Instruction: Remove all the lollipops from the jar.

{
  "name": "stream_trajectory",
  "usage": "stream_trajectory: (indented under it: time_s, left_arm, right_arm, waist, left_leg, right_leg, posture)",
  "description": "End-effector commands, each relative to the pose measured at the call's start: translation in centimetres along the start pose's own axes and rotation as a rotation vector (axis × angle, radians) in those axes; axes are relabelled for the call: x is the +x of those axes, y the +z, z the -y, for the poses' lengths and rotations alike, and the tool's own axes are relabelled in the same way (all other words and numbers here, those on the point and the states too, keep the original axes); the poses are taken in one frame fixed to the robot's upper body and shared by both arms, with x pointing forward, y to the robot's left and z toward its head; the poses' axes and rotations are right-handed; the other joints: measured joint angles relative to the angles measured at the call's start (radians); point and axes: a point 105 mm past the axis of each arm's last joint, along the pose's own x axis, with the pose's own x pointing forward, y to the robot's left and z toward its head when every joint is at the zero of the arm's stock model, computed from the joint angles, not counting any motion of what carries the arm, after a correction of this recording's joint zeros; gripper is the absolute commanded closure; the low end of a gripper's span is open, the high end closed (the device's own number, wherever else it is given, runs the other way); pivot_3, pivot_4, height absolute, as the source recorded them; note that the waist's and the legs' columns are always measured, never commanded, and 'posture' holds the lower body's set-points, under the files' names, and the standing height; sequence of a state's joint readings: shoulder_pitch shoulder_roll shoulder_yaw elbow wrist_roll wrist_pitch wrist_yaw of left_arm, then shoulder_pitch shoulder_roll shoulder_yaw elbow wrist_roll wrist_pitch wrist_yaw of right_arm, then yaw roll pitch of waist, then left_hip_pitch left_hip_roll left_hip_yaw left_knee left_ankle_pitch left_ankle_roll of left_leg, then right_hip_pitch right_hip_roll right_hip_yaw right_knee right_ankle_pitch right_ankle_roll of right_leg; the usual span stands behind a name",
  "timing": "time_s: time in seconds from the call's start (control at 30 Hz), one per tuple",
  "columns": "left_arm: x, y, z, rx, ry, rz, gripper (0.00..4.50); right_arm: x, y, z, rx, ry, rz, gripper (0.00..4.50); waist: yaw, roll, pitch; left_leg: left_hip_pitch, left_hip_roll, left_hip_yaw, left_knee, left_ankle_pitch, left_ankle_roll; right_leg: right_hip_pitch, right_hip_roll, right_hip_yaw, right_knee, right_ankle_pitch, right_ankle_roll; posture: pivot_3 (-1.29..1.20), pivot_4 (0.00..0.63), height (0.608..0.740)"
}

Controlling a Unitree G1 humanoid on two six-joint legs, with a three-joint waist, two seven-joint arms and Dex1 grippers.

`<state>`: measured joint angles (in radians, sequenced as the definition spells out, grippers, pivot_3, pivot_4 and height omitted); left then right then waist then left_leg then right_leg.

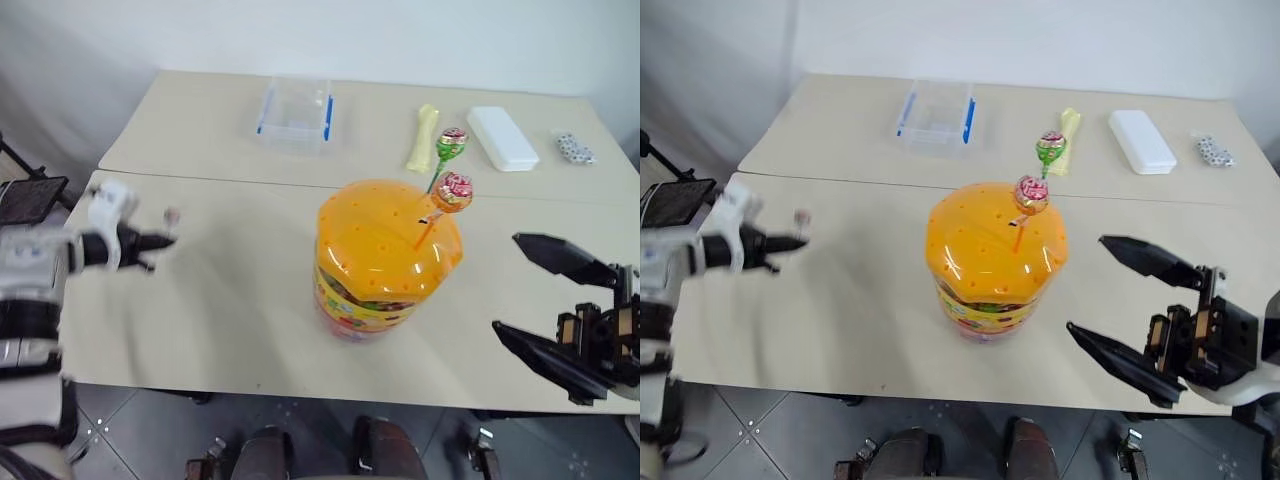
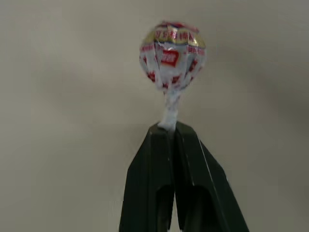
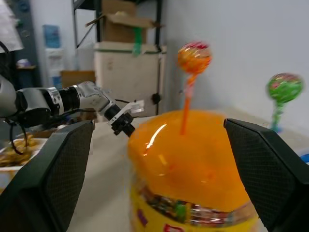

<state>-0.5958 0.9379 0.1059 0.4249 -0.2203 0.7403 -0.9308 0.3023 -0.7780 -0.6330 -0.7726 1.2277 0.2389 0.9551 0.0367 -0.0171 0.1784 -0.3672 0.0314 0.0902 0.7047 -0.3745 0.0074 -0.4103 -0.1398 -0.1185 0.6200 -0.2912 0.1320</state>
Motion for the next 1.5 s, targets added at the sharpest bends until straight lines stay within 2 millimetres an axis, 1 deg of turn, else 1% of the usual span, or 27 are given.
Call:
stream_trajectory:
  time_s: [0.03, 0.07, 0.1, 0.2, 0.27, 0.4, 0.47, 0.5, 0.53, 0.57, 0.6, 0.63, 0.7, 0.73, 0.8, 0.83, 0.9, 0.93, 1.0, 1.13, 1.2, 1.3, 1.4, 1.5]
  left_arm:
    - [-2.1, -0.5, -1.2, -0.059, 0.079, 0.008, 4.48]
    - [-2.2, -0.8, -1.3, -0.077, 0.083, 0.005, 4.48]
    - [-2.2, -1.1, -1.1, -0.09, 0.072, -0.001, 4.25]
    - [-1.9, -1.0, -0.4, -0.106, 0.034, 0.006, 3.58]
    - [-1.8, -0.8, 0.1, -0.101, 0.009, 0.002, 2.96]
    - [-2.2, -1.5, -0.1, -0.076, 0.012, -0.044, 1.75]
    - [-3.0, -1.1, -0.8, -0.033, 0.024, -0.032, 1.1]
    - [-3.8, -0.4, -1.5, 0.007, 0.036, -0.005, 0.82]
    - [-4.4, 0.4, -1.5, 0.053, 0.015, 0.034, 0.52]
    - [-4.8, 0.9, -1.4, 0.084, -0.004, 0.059, 0.52]
    - [-5.2, 1.8, -0.5, 0.124, -0.078, 0.108, 0.52]
    - [-5.6, 2.2, 0.5, 0.151, -0.154, 0.143, 0.52]
    - [-6.3, 2.5, 2.0, 0.219, -0.274, 0.192, 0.52]
    - [-6.5, 2.7, 2.6, 0.215, -0.32, 0.232, 0.52]
    - [-6.8, 4.2, 4.1, 0.29, -0.392, 0.383, 0.52]
    - [-7.0, 4.7, 4.6, 0.314, -0.408, 0.434, 0.52]
    - [-8.0, 6.3, 6.8, 0.346, -0.517, 0.612, 0.18]
    - [-8.3, 6.8, 7.7, 0.314, -0.576, 0.668, 0.03]
    - [-8.9, 7.6, 9.7, 0.283, -0.68, 0.757, 0.03]
    - [-10.0, 9.2, 12.8, 0.209, -0.835, 0.904, 0.03]
    - [-10.4, 9.5, 13.6, 0.179, -0.878, 0.932, 0.03]
    - [-10.3, 9.6, 15.1, 0.173, -0.943, 0.947, 0.03]
    - [-10.0, 9.4, 15.7, 0.168, -0.962, 0.945, 0.03]
    - [-9.6, 9.3, 15.6, 0.155, -0.961, 0.95, 0.03]
  right_arm:
    - [-0.5, 0.4, -0.5, -0.012, 0.02, -0.02, 0.0]
    - [-0.7, 0.1, -0.6, -0.016, 0.028, -0.038, 0.0]
    - [-0.8, -0.1, -0.8, -0.017, 0.035, -0.052, 0.0]
    - [-0.9, -0.8, -0.9, -0.017, 0.036, -0.071, 0.0]
    - [-0.9, -1.0, -0.9, -0.018, 0.035, -0.074, 0.0]
    - [-1.0, -1.1, -0.8, -0.021, 0.028, -0.075, 0.0]
    - [-1.4, -1.0, -0.2, -0.033, 0.0, -0.082, 0.0]
    - [-1.8, -0.9, 0.5, -0.032, -0.042, -0.078, 0.0]
    - [-2.1, -0.7, 1.1, -0.026, -0.079, -0.078, 0.0]
    - [-2.4, -0.7, 1.5, -0.021, -0.103, -0.077, 0.0]
    - [-2.7, -0.5, 2.0, -0.009, -0.128, -0.073, 0.0]
    - [-2.9, -0.4, 2.5, 0.014, -0.143, -0.07, 0.0]
    - [-3.2, -0.2, 3.2, 0.06, -0.169, -0.05, 0.0]
    - [-3.3, -0.1, 4.0, 0.075, -0.208, -0.037, 0.0]
    - [-3.3, 0.0, 6.3, 0.069, -0.289, -0.033, 0.0]
    - [-3.3, 0.0, 6.9, 0.066, -0.306, -0.032, 0.0]
    - [-2.5, -0.2, 8.4, 0.076, -0.333, -0.061, 0.0]
    - [-1.9, -0.2, 9.1, 0.079, -0.338, -0.067, 0.0]
    - [-0.7, -0.3, 10.1, 0.08, -0.321, -0.074, 0.0]
    - [1.9, -0.5, 10.7, 0.104, -0.246, -0.104, 0.0]
    - [2.6, -0.7, 11.1, 0.11, -0.245, -0.113, 0.0]
    - [4.1, -1.0, 11.6, 0.115, -0.233, -0.131, 0.0]
    - [5.1, -1.2, 11.6, 0.127, -0.195, -0.133, 0.0]
    - [6.4, -1.5, 10.9, 0.159, -0.12, -0.141, 0.0]
  waist:
    - [0.008, 0.0, 0.0]
    - [0.011, 0.0, 0.0]
    - [0.012, 0.0, 0.0]
    - [0.013, 0.0, 0.0]
    - [0.012, 0.0, 0.0]
    - [0.01, 0.0, -0.001]
    - [0.008, 0.0, -0.001]
    - [0.007, 0.0, -0.001]
    - [0.006, 0.0, 0.0]
    - [0.003, 0.0, 0.0]
    - [0.001, 0.0, 0.0]
    - [-0.003, 0.0, 0.0]
    - [-0.007, 0.0, 0.0]
    - [-0.009, 0.0, 0.0]
    - [-0.012, 0.0, 0.0]
    - [-0.013, 0.001, 0.0]
    - [-0.014, 0.001, 0.0]
    - [-0.015, 0.001, 0.0]
    - [-0.018, 0.001, 0.0]
    - [-0.017, 0.001, 0.0]
    - [-0.017, 0.001, 0.0]
    - [-0.015, 0.001, 0.0]
    - [-0.013, 0.001, 0.0]
    - [-0.015, 0.001, 0.0]
  left_leg:
    - [0.0, 0.0, 0.001, 0.001, 0.0, 0.0]
    - [0.0, -0.001, 0.002, 0.001, 0.0, 0.001]
    - [0.001, -0.001, 0.002, 0.001, 0.0, 0.001]
    - [0.001, 0.0, 0.002, 0.002, 0.0, 0.001]
    - [0.002, 0.0, 0.003, 0.002, 0.0, 0.001]
    - [0.002, 0.0, 0.004, 0.002, 0.0, 0.001]
    - [0.002, 0.0, 0.004, 0.002, 0.0, 0.001]
    - [0.002, 0.0, 0.004, 0.002, 0.0, 0.001]
    - [0.002, 0.0, 0.005, 0.002, 0.0, 0.001]
    - [0.002, 0.0, 0.005, 0.002, 0.0, 0.001]
    - [0.001, 0.0, 0.005, 0.002, 0.0, 0.0]
    - [0.002, 0.0, 0.005, 0.001, 0.0, 0.0]
    - [0.001, 0.0, 0.005, 0.001, -0.001, 0.0]
    - [0.001, 0.0, 0.006, 0.001, -0.001, 0.0]
    - [0.002, 0.0, 0.006, 0.001, -0.001, 0.0]
    - [0.002, 0.0, 0.006, 0.002, -0.001, 0.0]
    - [0.001, 0.001, 0.006, 0.003, 0.0, 0.0]
    - [0.001, 0.001, 0.006, 0.003, 0.0, 0.0]
    - [0.001, 0.001, 0.006, 0.004, -0.001, 0.0]
    - [0.0, 0.001, 0.004, 0.004, -0.001, 0.0]
    - [0.0, 0.001, 0.004, 0.004, -0.001, 0.0]
    - [-0.001, 0.001, 0.003, 0.005, -0.001, 0.0]
    - [-0.002, 0.0, 0.003, 0.006, -0.001, 0.0]
    - [-0.002, 0.0, 0.003, 0.006, -0.001, 0.0]
  right_leg:
    - [0.001, 0.0, 0.001, -0.001, 0.0, 0.0]
    - [0.001, 0.0, 0.002, -0.001, 0.0, 0.0]
    - [0.001, 0.0, 0.002, -0.001, 0.0, 0.0]
    - [0.001, 0.0, 0.002, 0.0, 0.0, 0.0]
    - [0.001, 0.0, 0.002, 0.001, 0.0, 0.0]
    - [0.0, 0.0, 0.002, 0.001, 0.0, 0.0]
    - [0.0, 0.0, 0.002, 0.001, 0.0, 0.0]
    - [0.0, 0.0, 0.002, 0.001, 0.0, 0.0]
    - [0.0, 0.0, 0.002, 0.001, 0.0, 0.0]
    - [0.0, 0.0, 0.002, 0.001, 0.0, 0.0]
    - [-0.001, 0.0, 0.002, 0.001, 0.0, 0.0]
    - [-0.001, 0.0, 0.002, 0.001, 0.0, 0.0]
    - [-0.001, 0.0, 0.002, 0.001, 0.0, 0.0]
    - [-0.001, 0.0, 0.002, 0.001, 0.0, 0.0]
    - [-0.001, 0.0, 0.002, 0.001, 0.0, 0.0]
    - [-0.001, 0.0, 0.002, 0.001, 0.0, 0.0]
    - [-0.001, 0.0, 0.002, 0.001, 0.0, 0.0]
    - [-0.001, 0.0, 0.002, 0.002, 0.0, 0.0]
    - [-0.002, 0.0, 0.002, 0.003, 0.0, 0.0]
    - [-0.002, 0.0, 0.001, 0.003, 0.0, 0.0]
    - [-0.002, -0.001, 0.001, 0.003, 0.0, 0.0]
    - [-0.002, -0.001, 0.001, 0.003, 0.0, 0.0]
    - [-0.002, -0.001, 0.001, 0.003, 0.0, 0.0]
    - [-0.002, -0.001, 0.001, 0.003, 0.0, 0.0]
  posture:
    - [0.0, 0.15, 0.74]
    - [0.0, 0.15, 0.74]
    - [0.0, 0.15, 0.74]
    - [0.0, 0.15, 0.74]
    - [0.0, 0.15, 0.74]
    - [0.0, 0.15, 0.74]
    - [0.0, 0.15, 0.74]
    - [0.0, 0.15, 0.74]
    - [0.0, 0.15, 0.74]
    - [0.0, 0.15, 0.74]
    - [0.0, 0.15, 0.74]
    - [0.0, 0.15, 0.74]
    - [0.0, 0.15, 0.74]
    - [0.0, 0.15, 0.74]
    - [0.0, 0.15, 0.74]
    - [0.0, 0.15, 0.74]
    - [0.0, 0.15, 0.74]
    - [0.0, 0.15, 0.74]
    - [0.0, 0.15, 0.74]
    - [0.0, 0.15, 0.74]
    - [0.0, 0.15, 0.74]
    - [0.0, 0.15, 0.74]
    - [0.0, 0.15, 0.74]
    - [0.0, 0.15, 0.74]
